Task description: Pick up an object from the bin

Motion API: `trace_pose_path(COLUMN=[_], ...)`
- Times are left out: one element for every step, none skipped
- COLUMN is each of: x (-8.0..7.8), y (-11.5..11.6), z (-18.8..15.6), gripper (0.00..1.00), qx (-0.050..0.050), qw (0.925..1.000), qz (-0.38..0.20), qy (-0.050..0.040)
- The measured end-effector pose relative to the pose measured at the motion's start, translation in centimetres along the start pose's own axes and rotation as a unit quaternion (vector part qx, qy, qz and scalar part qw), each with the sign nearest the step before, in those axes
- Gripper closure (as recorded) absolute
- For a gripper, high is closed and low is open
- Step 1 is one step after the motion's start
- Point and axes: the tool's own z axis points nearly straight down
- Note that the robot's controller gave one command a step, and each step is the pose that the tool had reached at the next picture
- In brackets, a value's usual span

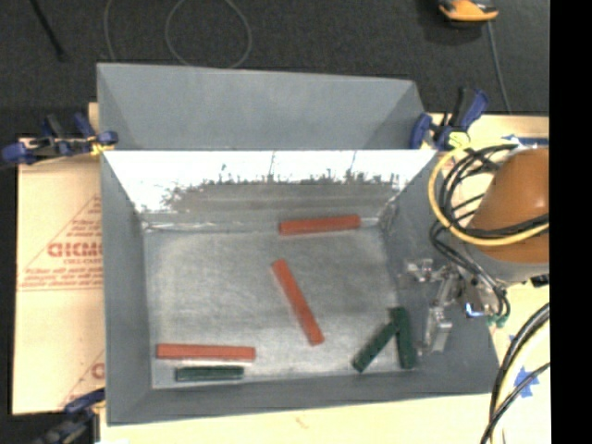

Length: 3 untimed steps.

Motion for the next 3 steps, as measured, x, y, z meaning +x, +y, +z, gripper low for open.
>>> trace_pose_path(x=[0.4, 0.4, -2.5], y=[-1.0, -1.1, -0.8], z=[8.8, 8.6, -6.5], gripper=[0.00, 1.00, 1.00], qx=[0.001, 0.002, 0.005], qw=[0.9597, 0.9590, 0.9569], qz=[-0.281, -0.283, -0.290], qy=[-0.0043, -0.0034, -0.0079])
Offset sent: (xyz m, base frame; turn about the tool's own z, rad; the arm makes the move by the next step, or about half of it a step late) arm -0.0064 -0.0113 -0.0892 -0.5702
